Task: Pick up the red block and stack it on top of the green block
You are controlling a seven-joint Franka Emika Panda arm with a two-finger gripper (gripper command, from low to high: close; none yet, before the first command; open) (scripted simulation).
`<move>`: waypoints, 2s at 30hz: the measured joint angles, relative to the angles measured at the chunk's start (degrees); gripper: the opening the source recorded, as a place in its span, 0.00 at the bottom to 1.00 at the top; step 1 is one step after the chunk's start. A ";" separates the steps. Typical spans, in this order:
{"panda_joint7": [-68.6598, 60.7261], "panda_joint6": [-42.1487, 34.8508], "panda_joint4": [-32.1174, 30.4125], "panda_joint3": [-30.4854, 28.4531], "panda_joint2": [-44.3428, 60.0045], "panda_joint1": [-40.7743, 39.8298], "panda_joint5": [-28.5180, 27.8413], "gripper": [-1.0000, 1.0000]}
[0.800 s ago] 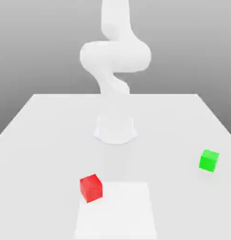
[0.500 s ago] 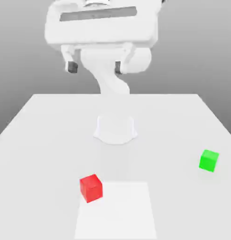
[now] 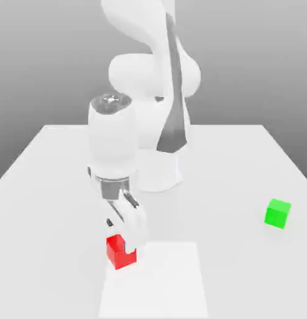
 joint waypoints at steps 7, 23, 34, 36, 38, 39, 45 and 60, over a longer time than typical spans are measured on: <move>0.92 3.15 0.41 -1.89 3.56 1.56 -1.34 0.00; 11.42 -11.85 -0.39 8.95 -13.08 13.14 7.39 0.00; 41.30 -16.91 2.10 31.16 -16.47 31.96 14.40 0.00; 46.27 -17.45 2.47 34.89 -16.62 34.89 15.21 0.00; 48.57 -16.91 2.60 36.38 -16.05 35.44 14.52 0.00; 49.31 -16.47 2.63 36.73 -15.63 35.34 13.88 0.00; 53.35 -13.45 2.70 37.73 -12.44 33.65 8.51 0.00; 67.58 -7.08 3.31 33.63 -2.22 33.18 -11.51 0.00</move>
